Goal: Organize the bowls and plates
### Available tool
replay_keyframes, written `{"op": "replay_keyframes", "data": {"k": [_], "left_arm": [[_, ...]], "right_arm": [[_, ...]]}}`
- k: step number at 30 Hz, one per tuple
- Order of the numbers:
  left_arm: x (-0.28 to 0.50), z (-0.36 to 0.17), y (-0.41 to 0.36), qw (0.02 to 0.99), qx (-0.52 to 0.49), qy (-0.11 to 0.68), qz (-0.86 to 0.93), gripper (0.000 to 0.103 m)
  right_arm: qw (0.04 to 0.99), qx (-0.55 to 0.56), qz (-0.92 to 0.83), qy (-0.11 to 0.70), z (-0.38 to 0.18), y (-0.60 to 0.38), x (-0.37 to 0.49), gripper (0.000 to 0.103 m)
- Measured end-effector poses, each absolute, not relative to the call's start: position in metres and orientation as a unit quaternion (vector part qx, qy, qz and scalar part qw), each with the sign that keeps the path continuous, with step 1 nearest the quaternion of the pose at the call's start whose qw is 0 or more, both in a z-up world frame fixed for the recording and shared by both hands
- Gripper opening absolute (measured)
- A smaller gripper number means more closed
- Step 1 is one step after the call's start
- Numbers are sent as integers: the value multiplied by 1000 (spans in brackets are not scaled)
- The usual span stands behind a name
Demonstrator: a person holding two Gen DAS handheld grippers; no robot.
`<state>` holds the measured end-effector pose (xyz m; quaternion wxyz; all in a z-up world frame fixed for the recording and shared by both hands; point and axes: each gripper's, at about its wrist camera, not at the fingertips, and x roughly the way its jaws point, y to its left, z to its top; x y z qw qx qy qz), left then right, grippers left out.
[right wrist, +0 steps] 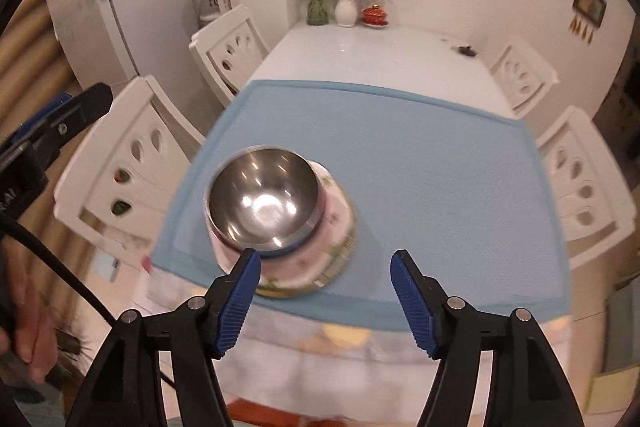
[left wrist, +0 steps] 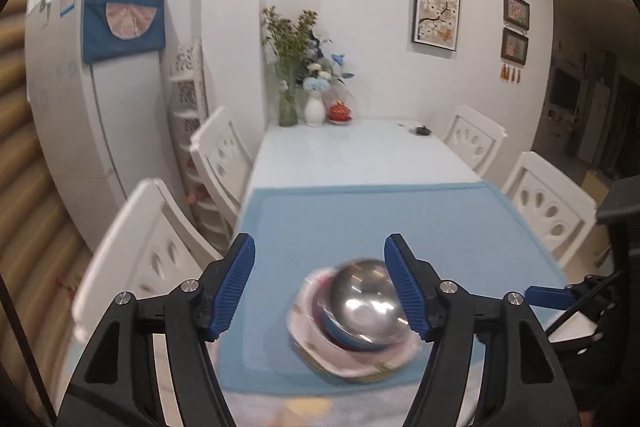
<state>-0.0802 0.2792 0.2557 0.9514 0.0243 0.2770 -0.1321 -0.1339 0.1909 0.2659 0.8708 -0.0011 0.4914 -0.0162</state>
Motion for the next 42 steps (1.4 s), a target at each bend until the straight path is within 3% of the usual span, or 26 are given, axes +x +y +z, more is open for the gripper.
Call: {"op": "replay_keyframes", "data": {"k": [4, 12, 13, 14, 16, 22, 28, 32, 42], "left_arm": [[-112, 245, 264, 946, 1, 303, -111, 67], [-161, 236, 252, 939, -49, 329, -84, 67], [-166, 236, 250, 939, -50, 329, -82, 70], [-170, 236, 246, 938, -48, 331, -86, 81], [-176, 236, 239, 938, -42, 328, -101, 91], [-178, 235, 216, 945, 12, 309, -108, 91], [-157, 233, 219, 932, 21, 344, -114, 91], [-121, 238, 238, 903, 2, 408, -136, 91], [-95, 239, 266, 905, -2, 407, -128, 91]], "right_arm": [[869, 4, -20, 494, 265, 180, -162, 72], [863, 23, -23, 504, 253, 166, -207, 72], [862, 31, -26, 505, 253, 164, -210, 72], [861, 42, -29, 507, 252, 160, -212, 72], [857, 62, -35, 510, 251, 154, -215, 72], [874, 26, -80, 479, 262, 147, -224, 72], [871, 60, -107, 476, 266, 137, -208, 72], [876, 15, -132, 464, 271, 155, -191, 72], [877, -27, -157, 454, 279, 189, -162, 72]]}}
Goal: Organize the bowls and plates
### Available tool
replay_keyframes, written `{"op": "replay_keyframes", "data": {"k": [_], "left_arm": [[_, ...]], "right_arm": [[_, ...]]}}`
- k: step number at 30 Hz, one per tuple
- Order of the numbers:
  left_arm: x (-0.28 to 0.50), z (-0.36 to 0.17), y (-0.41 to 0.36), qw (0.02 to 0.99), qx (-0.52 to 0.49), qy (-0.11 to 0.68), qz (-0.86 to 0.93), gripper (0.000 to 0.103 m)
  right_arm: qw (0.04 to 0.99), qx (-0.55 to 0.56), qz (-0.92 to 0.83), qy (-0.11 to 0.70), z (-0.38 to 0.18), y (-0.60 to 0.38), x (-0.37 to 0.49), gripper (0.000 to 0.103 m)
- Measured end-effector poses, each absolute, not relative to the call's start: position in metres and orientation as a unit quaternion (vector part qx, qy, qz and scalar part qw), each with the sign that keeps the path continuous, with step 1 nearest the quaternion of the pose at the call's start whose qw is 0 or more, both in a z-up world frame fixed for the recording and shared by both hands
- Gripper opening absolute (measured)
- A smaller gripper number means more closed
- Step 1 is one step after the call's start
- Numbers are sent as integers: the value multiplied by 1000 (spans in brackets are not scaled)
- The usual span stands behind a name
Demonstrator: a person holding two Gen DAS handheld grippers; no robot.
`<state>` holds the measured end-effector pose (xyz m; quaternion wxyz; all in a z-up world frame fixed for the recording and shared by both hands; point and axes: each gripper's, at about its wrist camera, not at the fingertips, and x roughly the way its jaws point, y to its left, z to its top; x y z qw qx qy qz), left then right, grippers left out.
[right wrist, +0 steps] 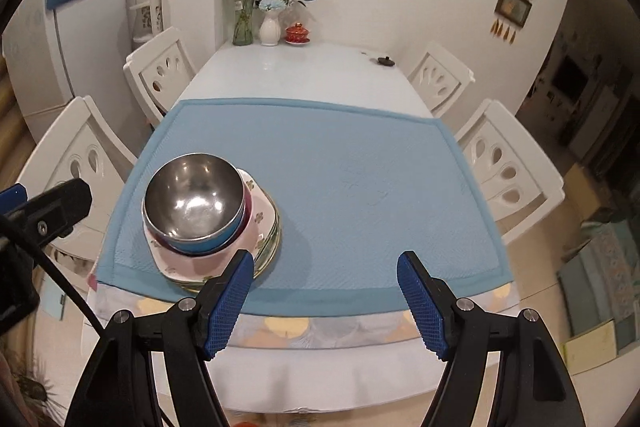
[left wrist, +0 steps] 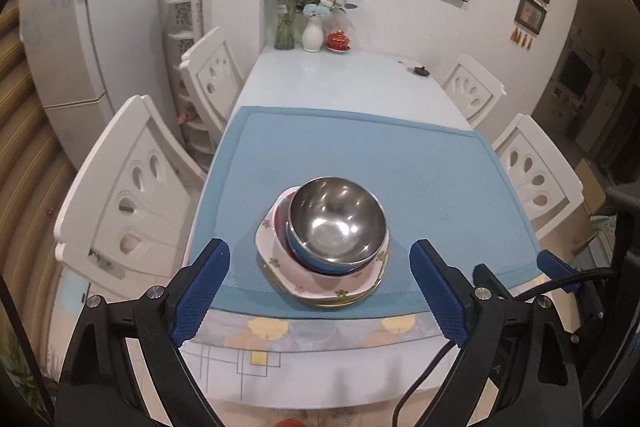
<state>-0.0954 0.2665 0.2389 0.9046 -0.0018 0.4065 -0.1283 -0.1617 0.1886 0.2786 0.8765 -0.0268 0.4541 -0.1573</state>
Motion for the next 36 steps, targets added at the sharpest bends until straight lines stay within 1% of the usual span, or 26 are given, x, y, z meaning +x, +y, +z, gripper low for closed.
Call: {"op": "replay_keyframes", "data": {"k": [5, 9, 13, 16, 19, 29, 36], "left_arm": [[-90, 242, 265, 911, 20, 392, -131, 91], [-86, 243, 267, 912, 15, 389, -132, 91], [-84, 245, 266, 909, 5, 391, -141, 91], [-89, 247, 263, 915, 21, 377, -139, 91], [-93, 253, 258, 920, 41, 366, -134, 91], [-98, 264, 262, 930, 38, 348, -116, 91], [-104, 279, 259, 951, 59, 285, -103, 93]], "right_arm": [[881, -20, -158, 446, 287, 188, -154, 72], [882, -40, -148, 445, 297, 186, -144, 72], [885, -42, -155, 438, 309, 180, -141, 79], [883, -38, -157, 441, 312, 177, -141, 82], [880, -32, -149, 450, 312, 178, -141, 82], [877, -23, -134, 461, 311, 181, -145, 82], [875, -6, -132, 465, 312, 167, -143, 82]]}}
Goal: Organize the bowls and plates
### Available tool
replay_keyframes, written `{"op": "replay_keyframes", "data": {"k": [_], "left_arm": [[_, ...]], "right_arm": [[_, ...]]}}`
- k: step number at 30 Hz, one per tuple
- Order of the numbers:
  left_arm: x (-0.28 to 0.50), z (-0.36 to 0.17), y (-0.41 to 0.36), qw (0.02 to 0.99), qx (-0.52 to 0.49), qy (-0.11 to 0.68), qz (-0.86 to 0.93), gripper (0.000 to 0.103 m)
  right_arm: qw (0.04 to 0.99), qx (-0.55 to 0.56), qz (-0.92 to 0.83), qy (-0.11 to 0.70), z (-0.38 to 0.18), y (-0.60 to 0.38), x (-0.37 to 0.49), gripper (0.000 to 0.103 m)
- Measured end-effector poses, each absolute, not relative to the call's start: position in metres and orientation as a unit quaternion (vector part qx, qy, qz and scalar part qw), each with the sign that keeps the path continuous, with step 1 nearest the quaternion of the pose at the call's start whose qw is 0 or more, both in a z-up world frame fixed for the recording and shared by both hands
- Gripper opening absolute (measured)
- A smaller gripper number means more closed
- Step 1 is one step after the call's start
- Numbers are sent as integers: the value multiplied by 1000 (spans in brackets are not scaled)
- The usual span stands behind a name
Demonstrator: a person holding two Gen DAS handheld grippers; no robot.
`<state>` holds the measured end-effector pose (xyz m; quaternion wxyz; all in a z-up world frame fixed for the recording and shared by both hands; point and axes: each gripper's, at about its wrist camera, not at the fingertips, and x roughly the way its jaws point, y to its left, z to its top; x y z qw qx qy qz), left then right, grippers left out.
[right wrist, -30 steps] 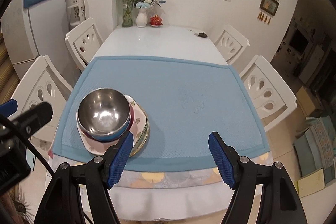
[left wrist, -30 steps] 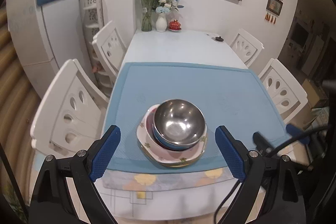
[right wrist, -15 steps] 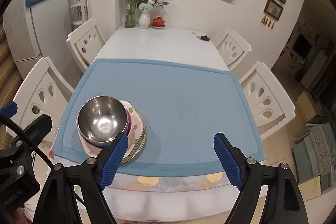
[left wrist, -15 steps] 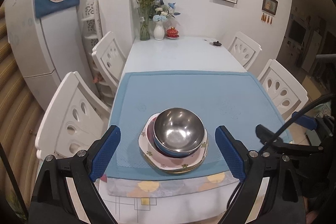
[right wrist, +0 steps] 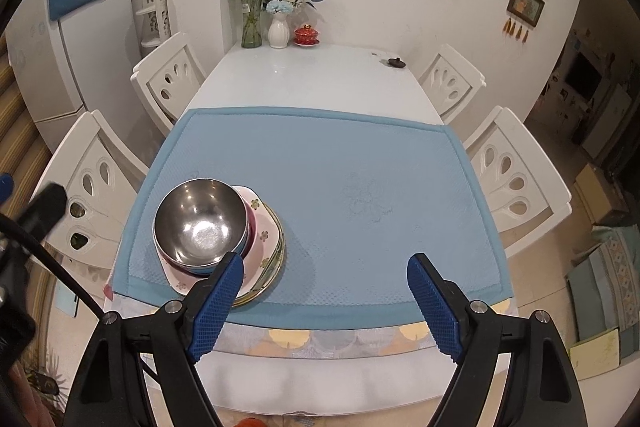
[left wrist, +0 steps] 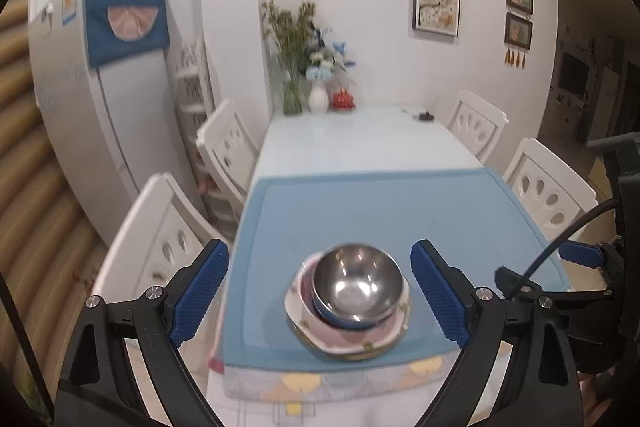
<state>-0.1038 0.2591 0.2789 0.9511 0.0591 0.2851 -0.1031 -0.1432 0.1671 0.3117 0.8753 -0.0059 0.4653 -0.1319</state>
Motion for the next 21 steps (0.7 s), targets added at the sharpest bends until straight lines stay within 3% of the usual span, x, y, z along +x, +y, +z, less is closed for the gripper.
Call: {"op": "replay_keyframes", "data": {"k": [21], "left_arm": [[-137, 287, 228, 961, 53, 266, -49, 94]], "right_arm": [[885, 1, -88, 457, 315, 141, -155, 82]]}}
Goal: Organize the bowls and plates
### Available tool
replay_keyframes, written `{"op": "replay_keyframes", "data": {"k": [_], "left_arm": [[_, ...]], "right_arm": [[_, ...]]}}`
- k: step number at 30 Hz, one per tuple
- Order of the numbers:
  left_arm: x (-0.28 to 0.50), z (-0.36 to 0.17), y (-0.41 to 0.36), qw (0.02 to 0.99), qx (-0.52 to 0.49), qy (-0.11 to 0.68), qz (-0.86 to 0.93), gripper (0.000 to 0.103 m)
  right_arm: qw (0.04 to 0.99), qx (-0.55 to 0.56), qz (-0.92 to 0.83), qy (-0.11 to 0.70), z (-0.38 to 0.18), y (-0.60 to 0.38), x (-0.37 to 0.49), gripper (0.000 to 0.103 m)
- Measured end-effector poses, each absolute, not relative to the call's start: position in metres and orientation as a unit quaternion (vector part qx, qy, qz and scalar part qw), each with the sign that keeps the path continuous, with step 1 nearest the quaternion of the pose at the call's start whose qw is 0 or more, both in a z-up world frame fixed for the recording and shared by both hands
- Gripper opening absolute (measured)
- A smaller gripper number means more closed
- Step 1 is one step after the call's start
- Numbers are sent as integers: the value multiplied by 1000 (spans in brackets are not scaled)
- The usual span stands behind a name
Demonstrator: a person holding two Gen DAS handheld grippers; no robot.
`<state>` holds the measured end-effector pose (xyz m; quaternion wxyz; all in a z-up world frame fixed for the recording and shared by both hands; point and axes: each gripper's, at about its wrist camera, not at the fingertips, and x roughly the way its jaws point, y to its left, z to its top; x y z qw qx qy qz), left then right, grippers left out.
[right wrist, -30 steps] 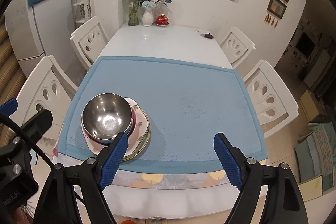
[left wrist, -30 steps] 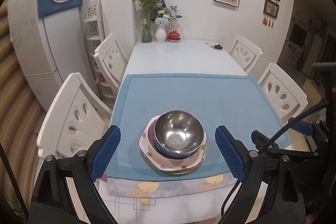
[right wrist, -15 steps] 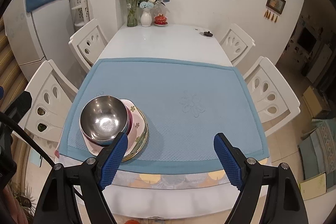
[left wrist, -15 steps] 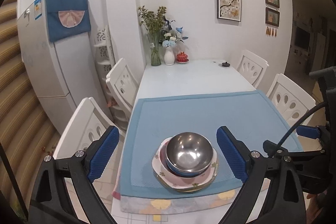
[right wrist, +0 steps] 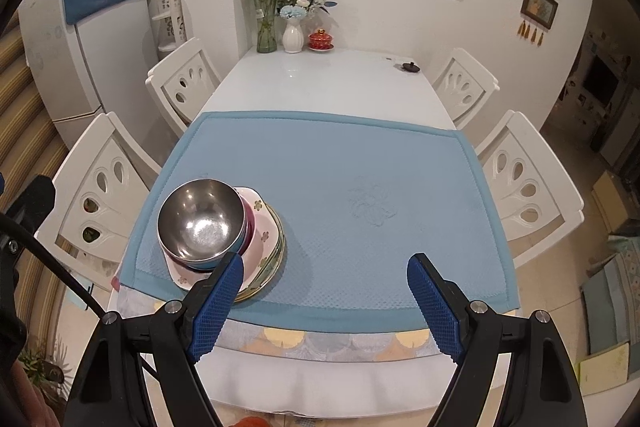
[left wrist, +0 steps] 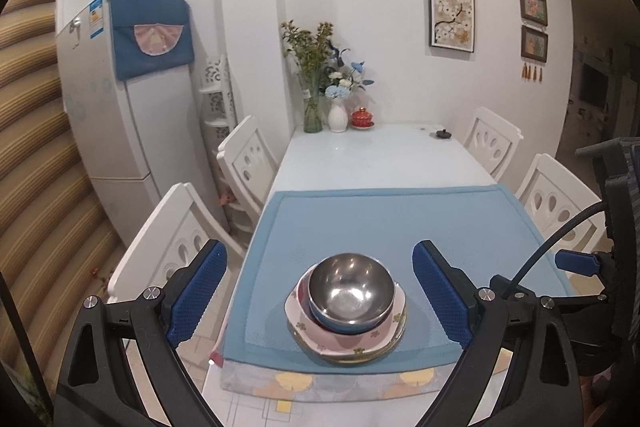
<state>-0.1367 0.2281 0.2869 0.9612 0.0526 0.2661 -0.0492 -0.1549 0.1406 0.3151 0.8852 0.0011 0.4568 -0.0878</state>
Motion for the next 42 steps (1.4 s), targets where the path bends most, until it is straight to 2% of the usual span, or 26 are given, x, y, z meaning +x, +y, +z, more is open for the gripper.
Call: {"op": "replay_keyframes", "data": {"k": [5, 8, 11, 22, 29, 42], "left_arm": [[-147, 283, 228, 961, 43, 273, -14, 94], [-154, 283, 228, 963, 42, 266, -3, 102], [-154, 285, 230, 966, 44, 254, 0, 102], [-115, 277, 234, 954, 59, 291, -38, 102], [-85, 274, 251, 947, 34, 311, -69, 102], [-54, 265, 258, 946, 64, 303, -95, 102]], "right_arm": [[885, 12, -73, 460, 312, 138, -159, 82], [885, 11, -66, 460, 311, 139, -160, 82], [885, 10, -66, 461, 311, 142, -161, 82], [883, 4, -99, 459, 317, 154, -145, 82], [879, 12, -113, 464, 315, 167, -123, 82], [870, 17, -127, 477, 293, 192, -87, 82]]}}
